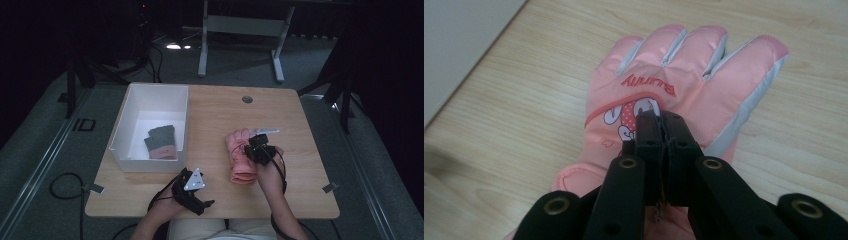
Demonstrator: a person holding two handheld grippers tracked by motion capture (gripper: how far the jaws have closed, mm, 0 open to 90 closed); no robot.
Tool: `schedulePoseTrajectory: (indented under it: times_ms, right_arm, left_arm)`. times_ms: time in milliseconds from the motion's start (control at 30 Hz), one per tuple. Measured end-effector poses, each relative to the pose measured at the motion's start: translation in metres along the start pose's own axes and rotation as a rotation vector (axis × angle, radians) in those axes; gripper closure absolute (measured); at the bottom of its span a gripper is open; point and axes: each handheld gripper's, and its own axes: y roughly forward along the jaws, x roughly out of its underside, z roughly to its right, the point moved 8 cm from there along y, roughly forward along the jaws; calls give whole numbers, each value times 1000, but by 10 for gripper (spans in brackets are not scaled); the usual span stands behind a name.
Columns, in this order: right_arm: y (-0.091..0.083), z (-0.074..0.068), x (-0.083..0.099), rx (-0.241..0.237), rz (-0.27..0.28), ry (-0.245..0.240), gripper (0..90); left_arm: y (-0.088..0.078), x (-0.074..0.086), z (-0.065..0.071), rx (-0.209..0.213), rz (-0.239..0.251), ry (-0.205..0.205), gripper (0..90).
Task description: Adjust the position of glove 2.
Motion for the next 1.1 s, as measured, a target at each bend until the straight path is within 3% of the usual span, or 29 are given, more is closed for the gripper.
schedulePoseTrajectory:
  times_ms: [167, 333, 567, 633, 667, 767, 800, 833, 867, 900, 933, 967, 1000, 1100]
  right_arm:
    - [12, -3, 5, -15, -15, 2, 862]
    - [18, -2, 9, -29, -11, 2, 837]
    - [2, -2, 0, -73, 40, -24, 714]
    - [-8, 3, -5, -80, 67, -33, 693]
    - [-20, 10, -9, -86, 94, -37, 692]
    - [-29, 19, -14, -81, 122, -37, 682]
    - [-35, 27, -18, -80, 139, -50, 658]
    - [-35, 27, -18, -80, 139, -50, 658]
    - [-38, 34, -21, -89, 152, -68, 655]
    - [-38, 34, -21, -89, 152, -68, 655]
    - [-37, 38, -22, -93, 151, -81, 654]
    - [-37, 38, -22, -93, 151, -81, 654]
    - [-34, 39, -23, -110, 154, -79, 655]
    - [-29, 40, -25, -118, 150, -84, 654]
  left_arm:
    - [0, 0, 0, 6, -1, -14, 15]
    - [1, -2, -4, -17, -6, -51, 15]
    - [-3, -20, -5, -16, 23, -114, 15]
    - [-5, -29, -6, -4, 41, -155, 15]
    - [-8, -39, -11, -21, 61, -199, 15]
    - [-10, -49, -17, -32, 48, -229, 31]
    - [-12, -61, -22, -35, 46, -258, 36]
    - [-12, -61, -22, -35, 46, -258, 41]
    - [-12, -77, -26, -22, 46, -286, 54]
    - [-12, -77, -26, -22, 46, -286, 61]
    - [-9, -94, -31, -6, 49, -298, 72]
    - [-9, -94, -31, -6, 49, -298, 91]
    - [-4, -112, -38, -21, 44, -289, 119]
    - [5, -125, -47, -22, 23, -283, 146]
